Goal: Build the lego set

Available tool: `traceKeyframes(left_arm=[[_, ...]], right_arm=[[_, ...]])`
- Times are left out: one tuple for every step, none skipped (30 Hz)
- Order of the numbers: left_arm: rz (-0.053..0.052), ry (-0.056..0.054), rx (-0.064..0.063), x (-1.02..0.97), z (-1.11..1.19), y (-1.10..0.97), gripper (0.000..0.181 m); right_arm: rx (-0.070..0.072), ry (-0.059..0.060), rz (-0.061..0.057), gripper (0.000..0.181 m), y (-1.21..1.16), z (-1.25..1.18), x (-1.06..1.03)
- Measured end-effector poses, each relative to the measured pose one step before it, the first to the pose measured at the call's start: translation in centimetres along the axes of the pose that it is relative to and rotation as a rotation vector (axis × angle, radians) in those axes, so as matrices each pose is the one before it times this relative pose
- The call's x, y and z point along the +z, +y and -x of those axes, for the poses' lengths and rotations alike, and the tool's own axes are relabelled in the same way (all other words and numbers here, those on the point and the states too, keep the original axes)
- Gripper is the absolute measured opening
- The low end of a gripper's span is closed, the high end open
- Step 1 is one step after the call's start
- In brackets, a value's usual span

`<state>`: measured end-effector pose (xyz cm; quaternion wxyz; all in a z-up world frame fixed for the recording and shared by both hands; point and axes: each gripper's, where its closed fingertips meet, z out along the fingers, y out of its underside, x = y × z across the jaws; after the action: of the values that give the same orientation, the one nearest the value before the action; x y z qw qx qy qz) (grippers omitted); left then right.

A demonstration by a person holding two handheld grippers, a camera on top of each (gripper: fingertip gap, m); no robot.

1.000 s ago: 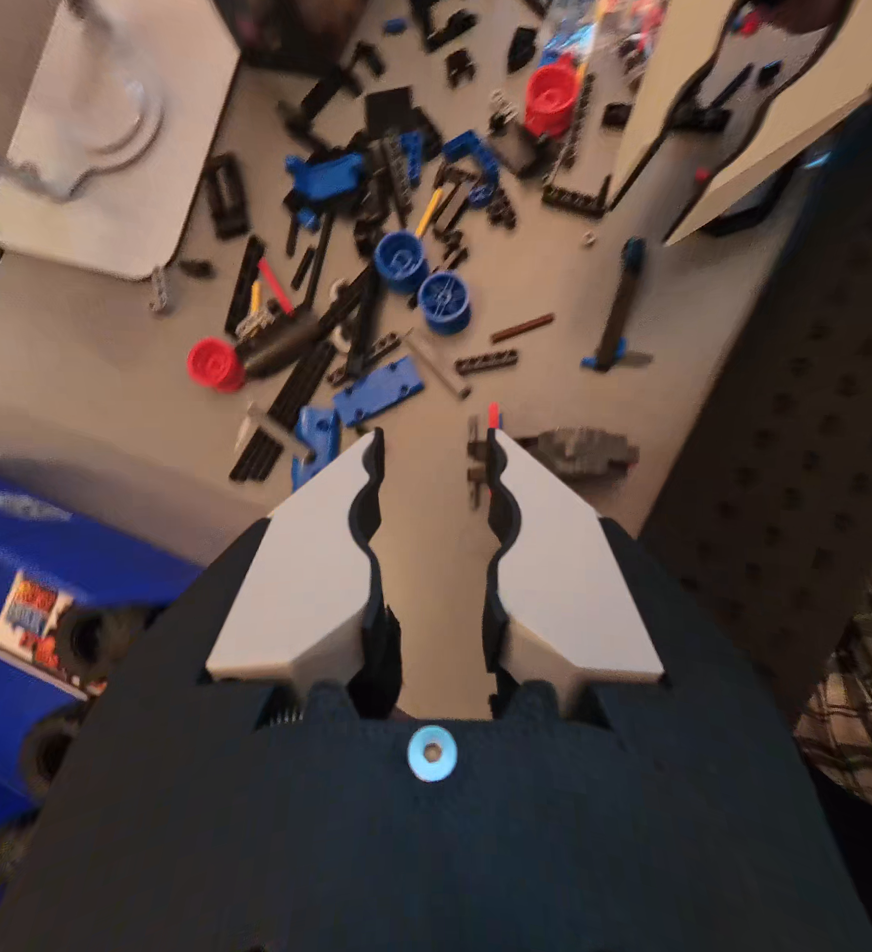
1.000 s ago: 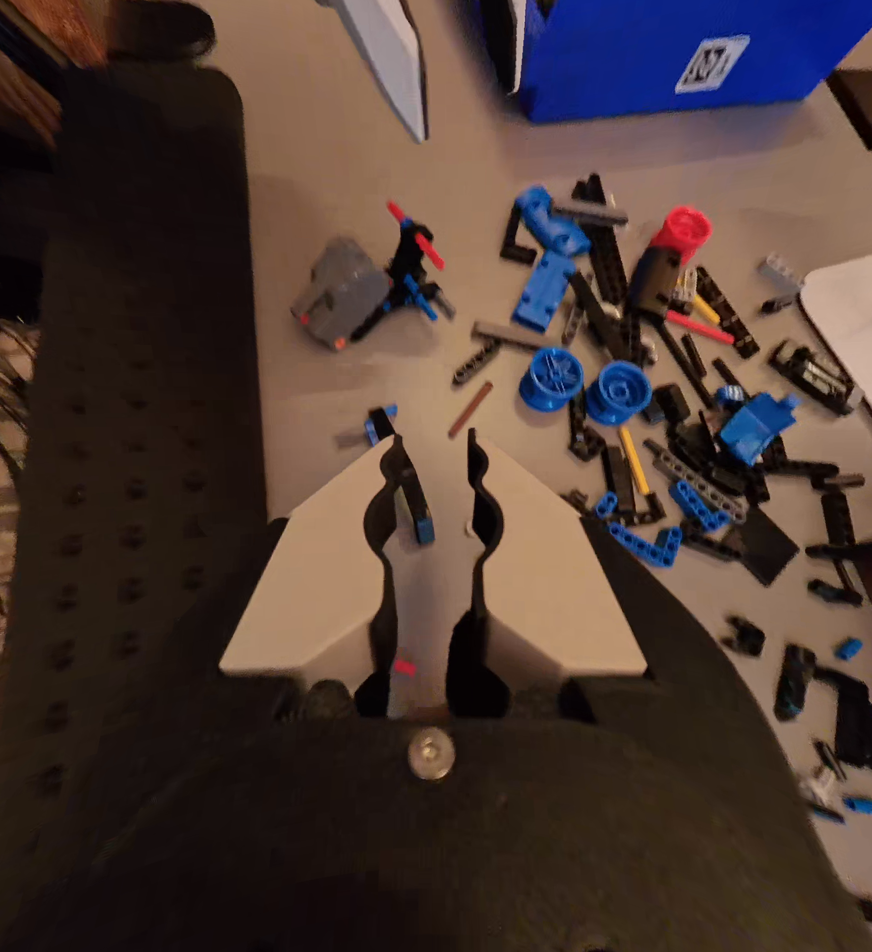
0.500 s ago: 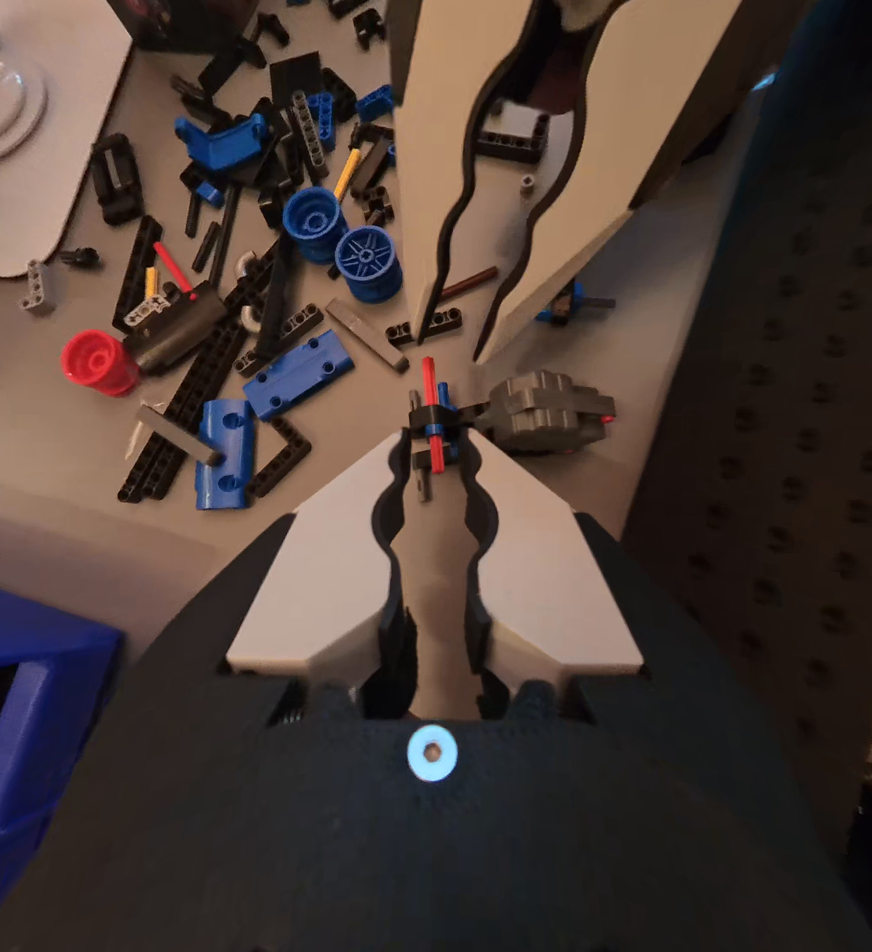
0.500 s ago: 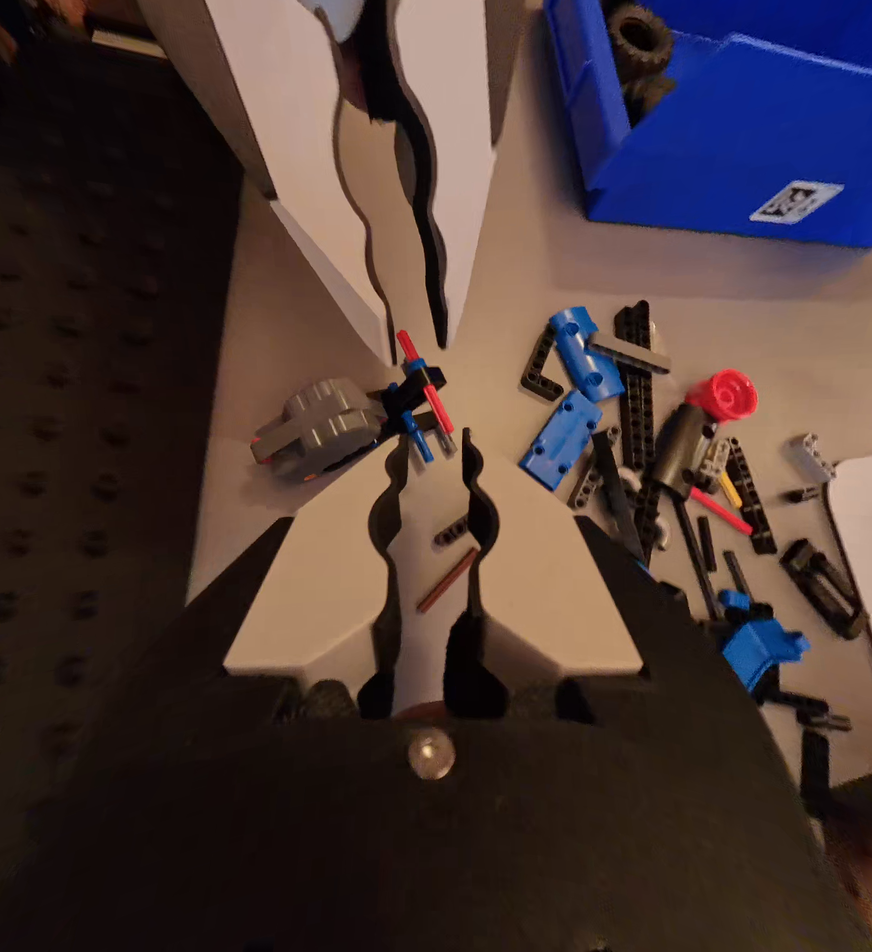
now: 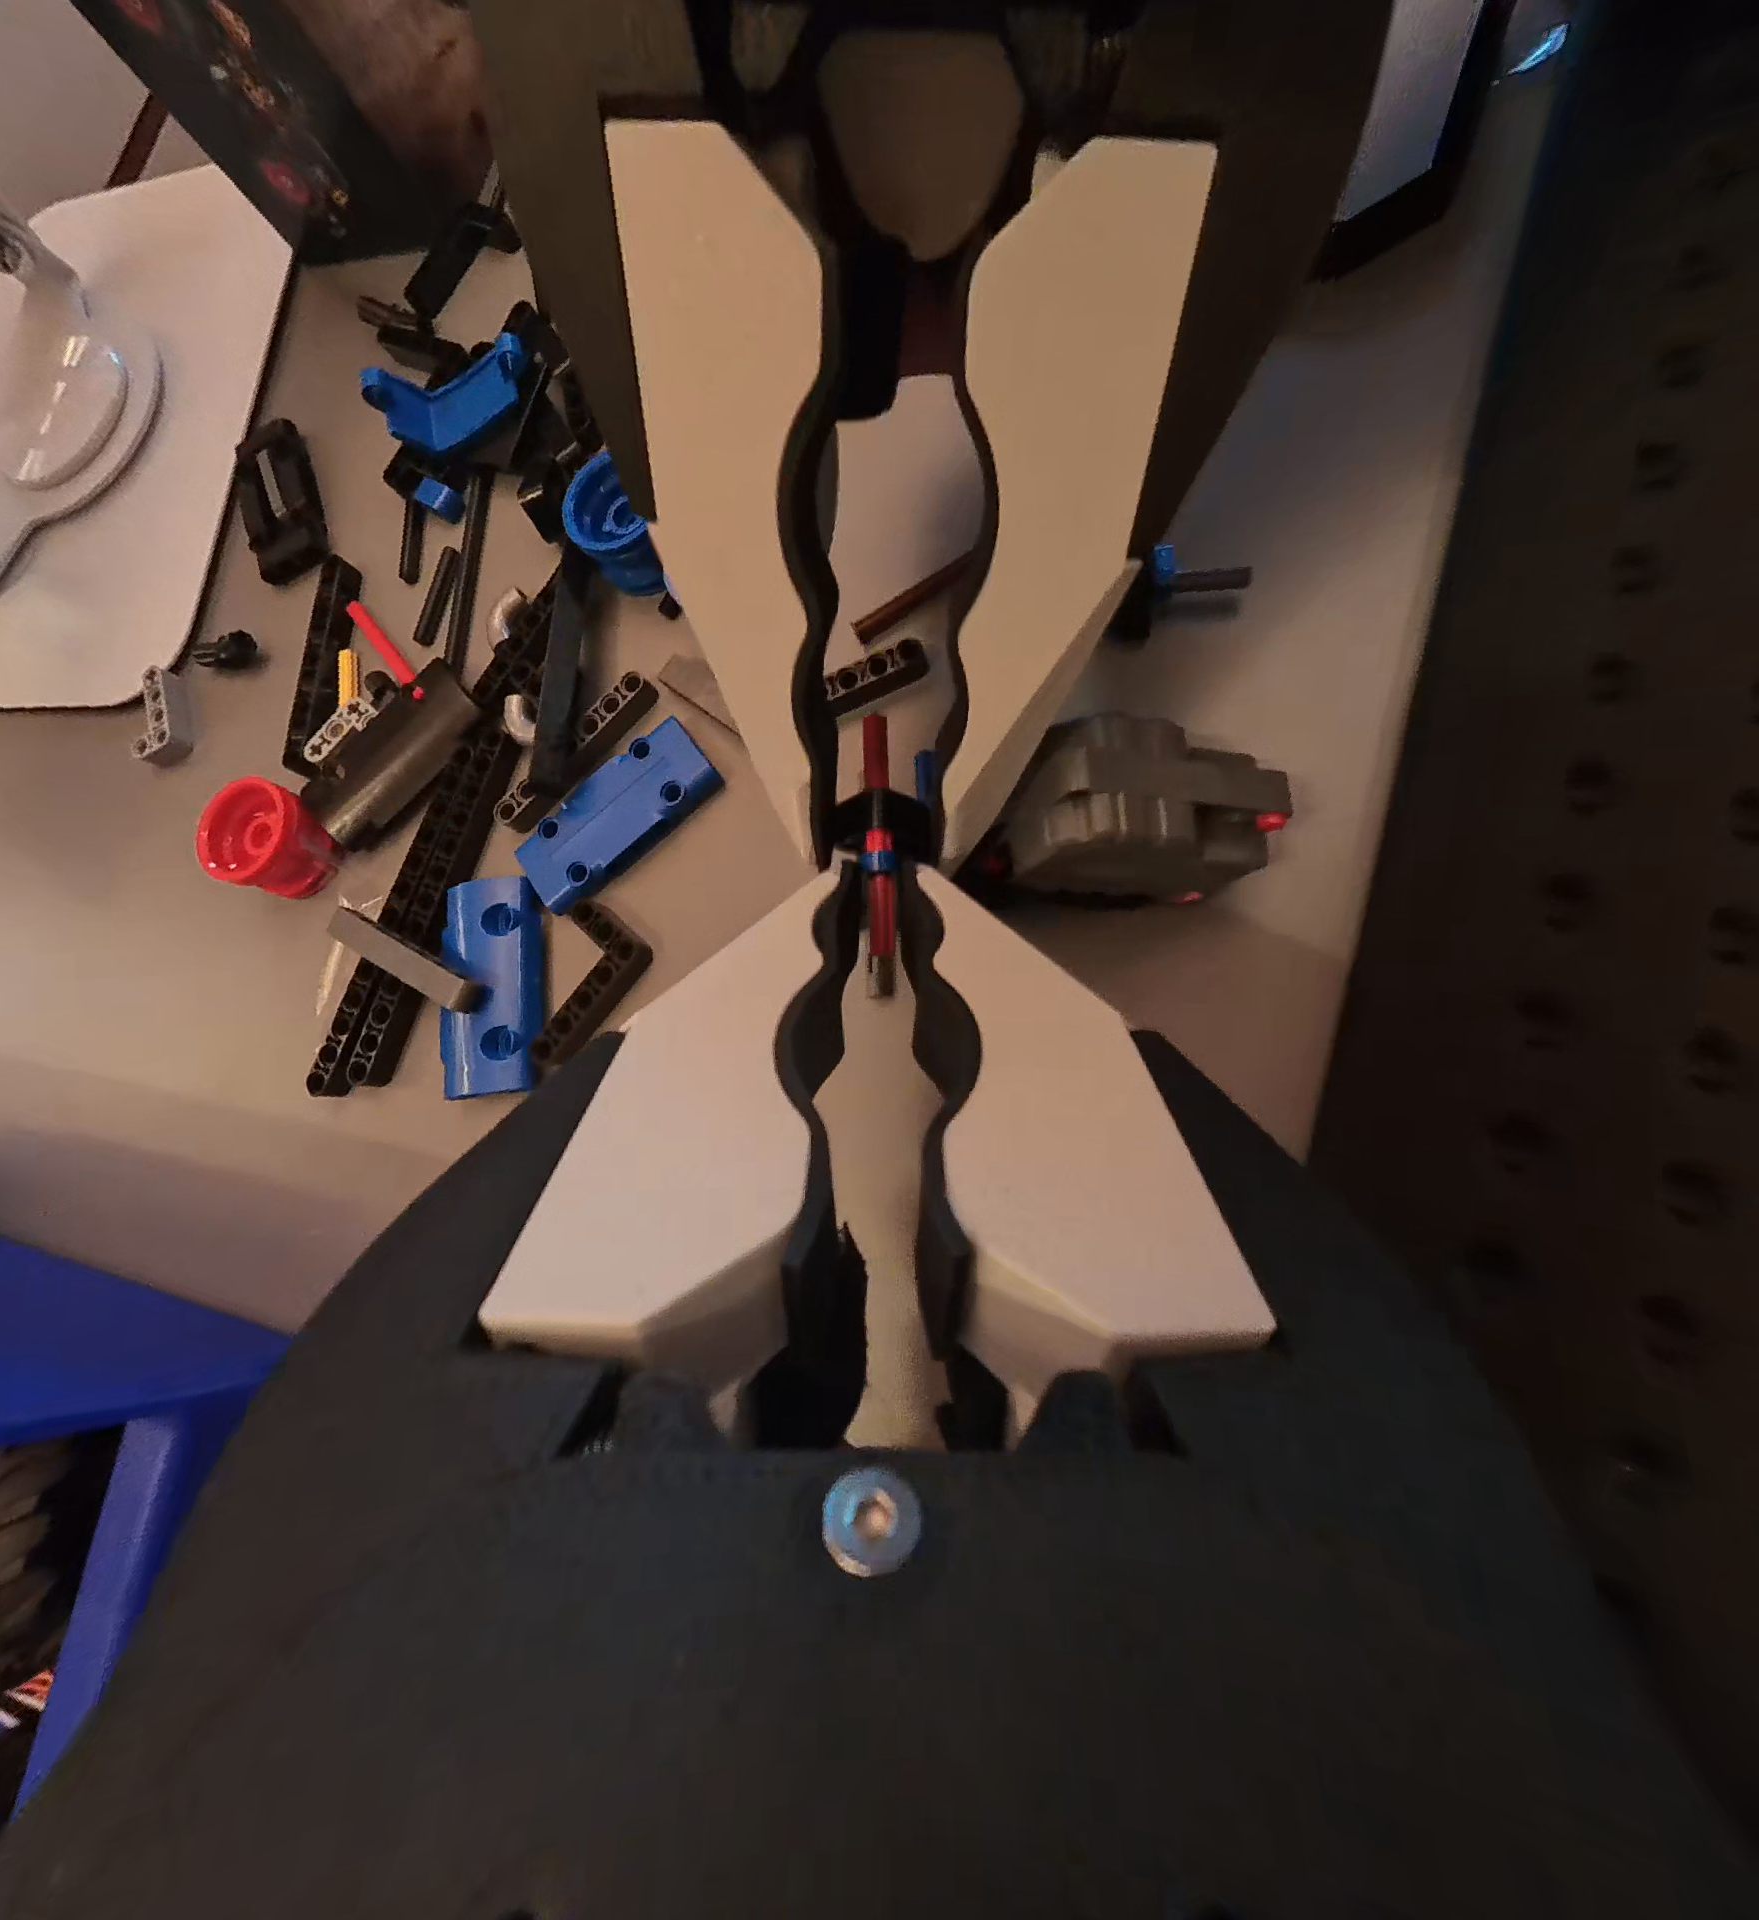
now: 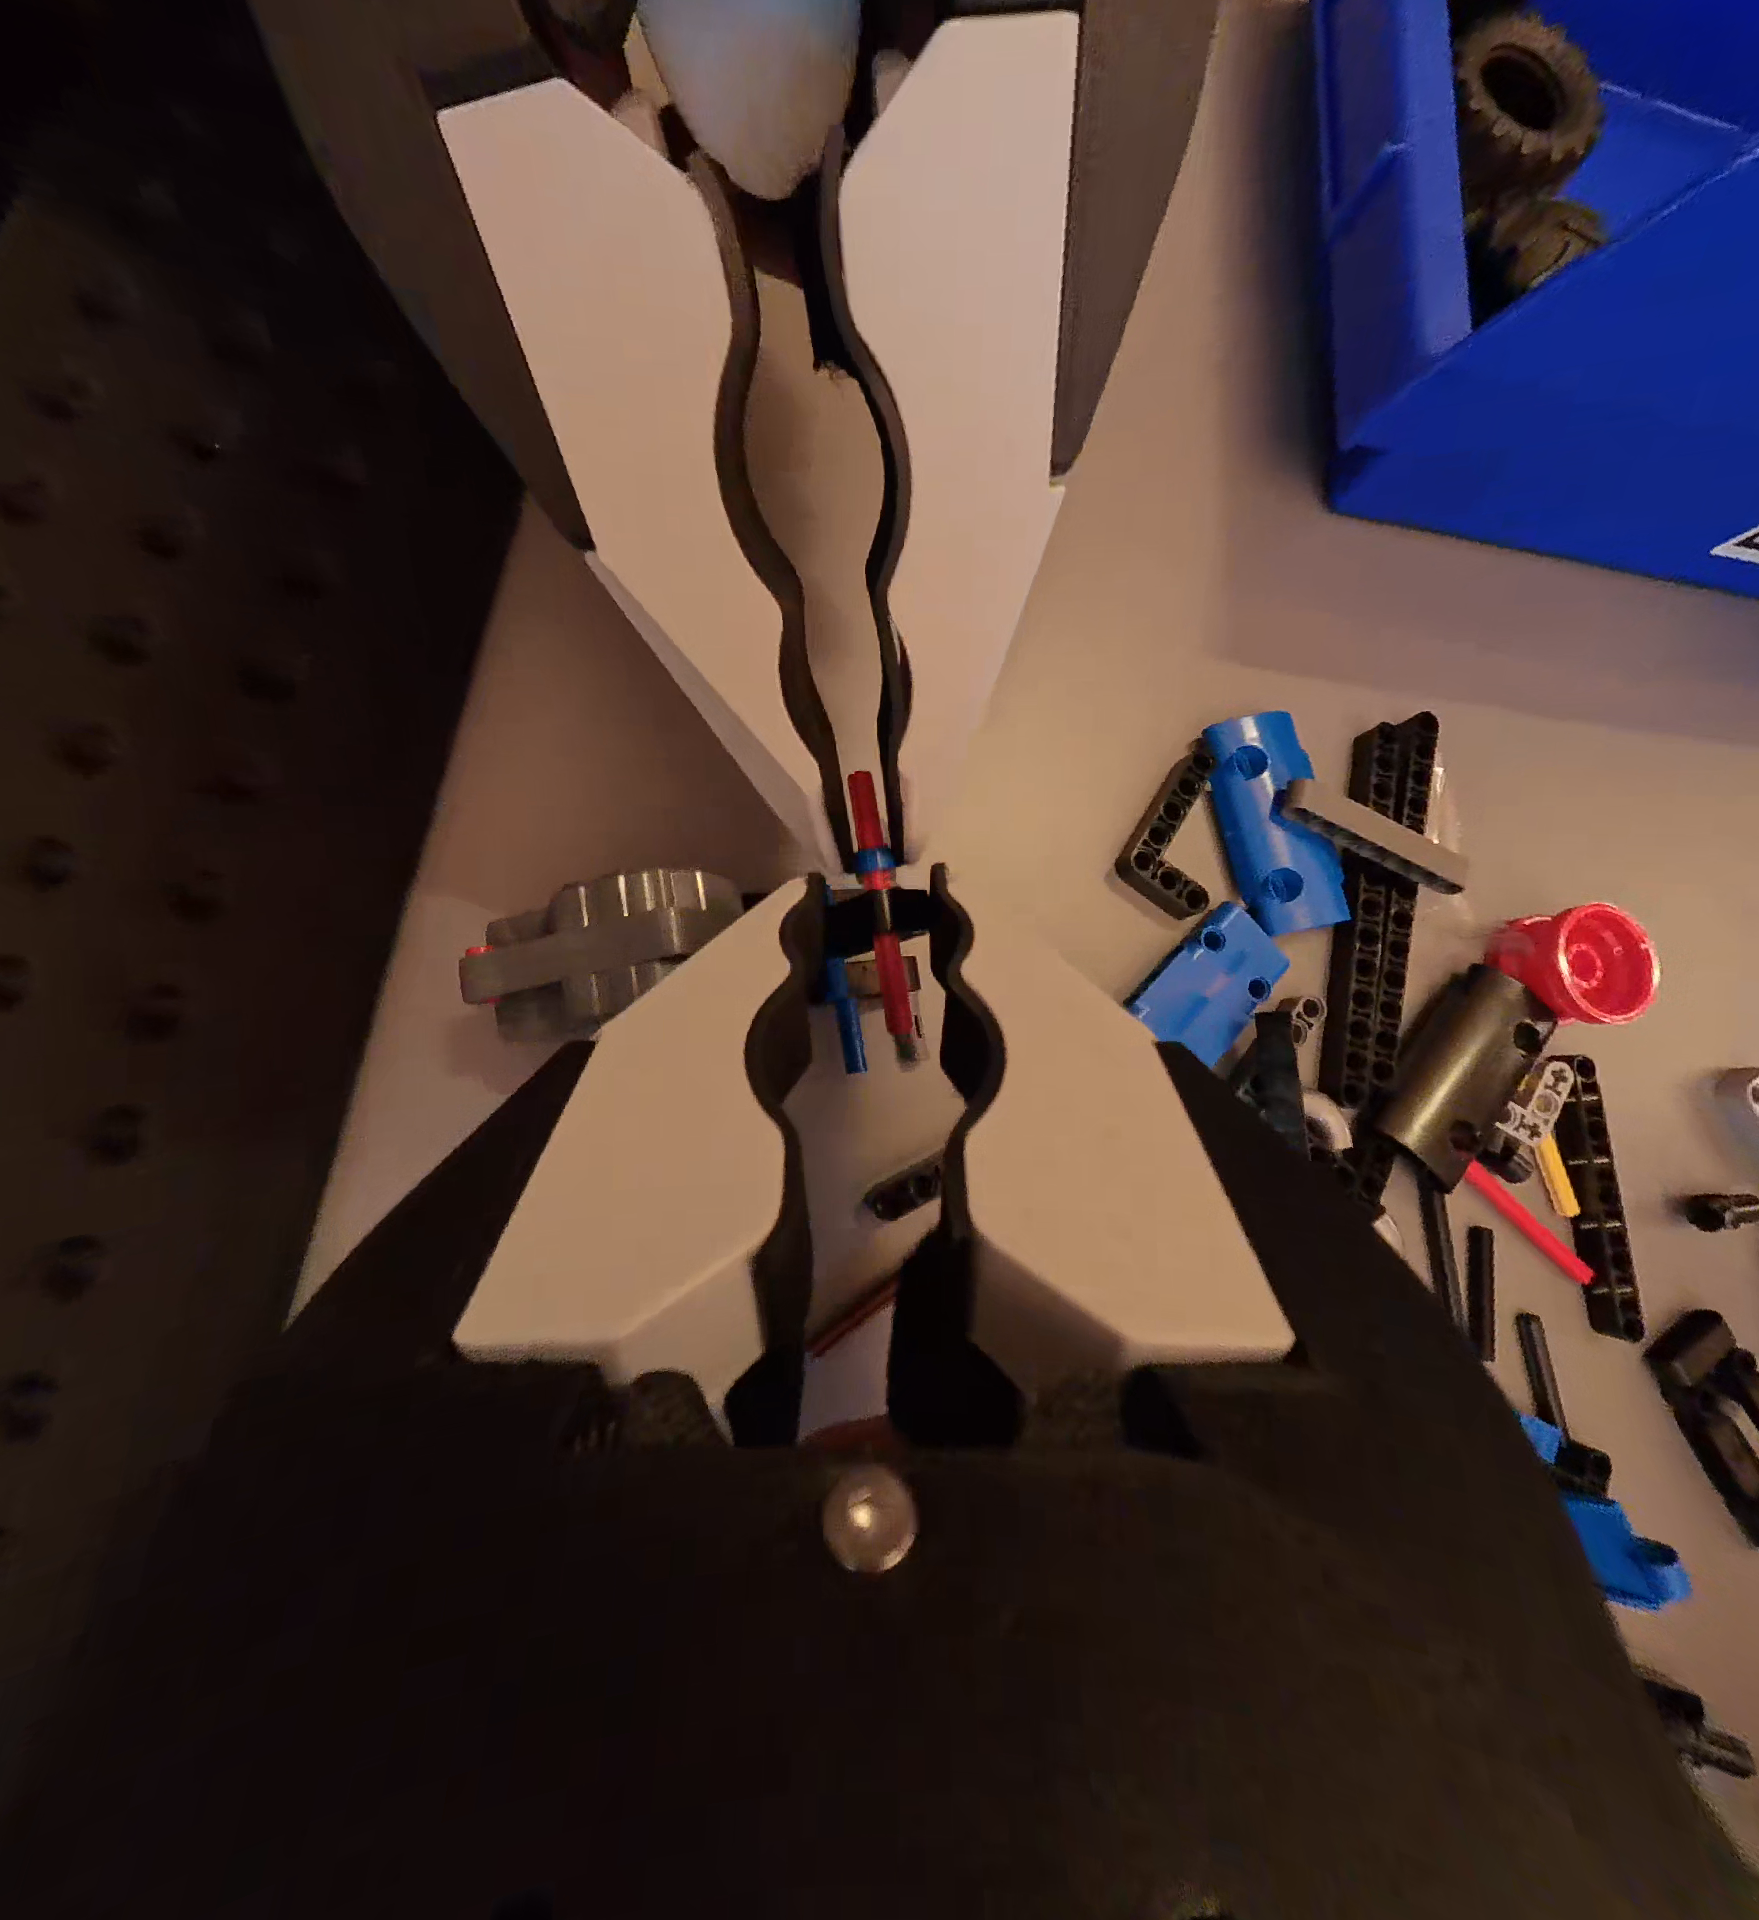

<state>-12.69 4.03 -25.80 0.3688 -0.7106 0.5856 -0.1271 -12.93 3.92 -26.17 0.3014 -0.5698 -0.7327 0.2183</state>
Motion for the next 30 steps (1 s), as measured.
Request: traceKeyframes(left_arm=[[0.0018, 0.0007, 0.0, -0.066, 0.004, 0.085, 0.005], [0.0005, -0.0035, 0.0044, -0.158, 0.116, 0.136, 0.005], [-0.0024, 0.0064, -0.004, -0.118, -0.035, 0.108, 0.005], [-0.0019, 0.0125, -0.0118, -0.074, -0.13, 0.123, 0.005], [-0.0027, 0.0035, 0.0013, -0.191, -0.013, 0.143, 0.005], [-0.0026, 0.0009, 0.0054, -0.261, -0.009, 0.121, 0.005], [-0.0016, 0.0086, 0.0, -0.188, -0.178, 0.102, 0.005], [0.0138, 0.004, -0.0005, -0.131, -0.103, 0.372, 0.005], [0.0202, -0.0161, 0.0118, -0.27, 0.198, 0.581, 0.005], [0.0117, -0.0182, -0.0074, -0.397, 0.327, 0.507, 0.005], [-0.0068, -0.0011, -0.0188, -0.467, 0.104, 0.268, 0.005], [-0.0124, -0.0007, -0.0131, -0.502, 0.034, 0.172, 0.005], [-0.008, -0.0074, -0.0082, -0.469, 0.058, 0.162, 0.005], [-0.0023, -0.0083, -0.0074, -0.399, 0.026, 0.162, 0.005], [0.0061, -0.0051, -0.0075, -0.318, -0.06, 0.208, 0.005], [0.006, -0.017, 0.0011, -0.311, 0.072, 0.152, 0.005], [-0.006, -0.0169, -0.0045, -0.34, 0.077, -0.107, 0.005], [-0.0197, -0.0005, -0.0124, -0.346, -0.173, -0.382, 0.005], [-0.0232, 0.0028, -0.0069, -0.279, -0.29, -0.533, 0.005], [-0.0143, -0.0092, 0.0002, -0.201, -0.19, -0.465, 0.005], [-0.0086, -0.0154, -0.0004, -0.168, -0.123, -0.432, 0.005], [-0.0154, 0.0003, -0.0076, -0.113, -0.371, -0.533, 0.005], [-0.0234, 0.0151, -0.0131, -0.012, -0.608, -0.641, 0.005], [-0.0237, 0.0158, -0.0051, 0.098, -0.695, -0.641, 0.005], [-0.0091, 0.0077, -0.0031, 0.18, -0.546, -0.4, 0.005], [0.0012, 0.0029, 0.0008, 0.242, -0.444, -0.245, 0.005], [-0.0014, 0.0073, 0.0067, 0.254, -0.525, -0.267, 0.005], [-0.0057, 0.0098, 0.0057, 0.292, -0.556, -0.331, 0.005], [-0.0055, 0.0121, 0.0062, 0.283, -0.574, -0.332, 0.005], [-0.006, 0.0069, 0.0077, 0.242, -0.464, -0.346, 0.005]], right_arm=[[0.0014, -0.0011, 0.001, 0.017, 0.108, -0.045, -0.074], [0.0031, 0.0021, 0.0022, 0.017, 0.109, -0.071, -0.097], [-0.0017, 0.005, -0.0017, 0.017, 0.044, -0.024, -0.037], [-0.0029, -0.0001, -0.004, 0.017, -0.007, 0.076, -0.001], [0.0, -0.0035, 0.0004, 0.017, 0.037, 0.045, -0.045], [-0.0002, -0.0039, 0.0006, 0.017, 0.039, -0.002, -0.045], [0.0008, -0.0059, -0.0048, 0.017, -0.039, 0.095, 0.006], [0.0016, -0.0054, -0.0041, 0.017, -0.024, 0.096, 0.036], [-0.0006, 0.0031, 0.0026, 0.017, 0.087, -0.076, -0.045], [-0.0016, 0.0076, 0.0063, 0.017, 0.176, -0.167, -0.114], [0.0057, 0.0043, 0.0011, 0.017, 0.152, -0.142, -0.101], [0.0154, -0.0048, -0.0068, 0.017, 0.053, -0.028, -0.051], [0.0163, -0.0012, -0.0055, 0.017, 0.018, -0.053, -0.006], [0.0126, 0.0103, -0.0002, 0.017, 0.007, -0.197, 0.01], [0.0101, 0.0152, 0.0009, 0.018, -0.01, -0.239, -0.033], [0.0068, 0.013, -0.0032, 0.024, -0.081, -0.233, -0.216], [0.006, 0.0113, -0.0057, 0.032, -0.142, -0.237, -0.451], [0.0068, 0.0081, -0.0088, 0.037, -0.195, -0.208, -0.646], [0.007, 0.0137, -0.0123, 0.042, -0.221, -0.267, -0.8], [0.0005, 0.0197, -0.0045, 0.04, -0.03, -0.265, -0.931], [-0.0074, 0.019, 0.0072, 0.035, 0.232, -0.135, -0.986], [-0.0098, 0.016, 0.0149, 0.031, 0.494, 0.054, -0.961], [-0.0068, 0.0002, 0.0245, 0.031, 0.794, 0.4, -0.86], [0.0007, -0.0251, 0.0348, 0.031, 1.114, 0.847, -0.674], [0.0044, -0.0247, 0.0375, 0.032, 1.224, 0.891, -0.415], [-0.0001, -0.0088, 0.0343, 0.032, 1.199, 0.714, -0.138], [0.0004, -0.0116, 0.0326, 0.031, 1.142, 0.724, 0.138], [0.0026, -0.0089, 0.0293, 0.03, 0.974, 0.594, 0.368], [0.0013, 0.0056, 0.0212, 0.028, 0.742, 0.278, 0.441], [0.005, 0.009, 0.0189, 0.025, 0.597, 0.128, 0.437]])
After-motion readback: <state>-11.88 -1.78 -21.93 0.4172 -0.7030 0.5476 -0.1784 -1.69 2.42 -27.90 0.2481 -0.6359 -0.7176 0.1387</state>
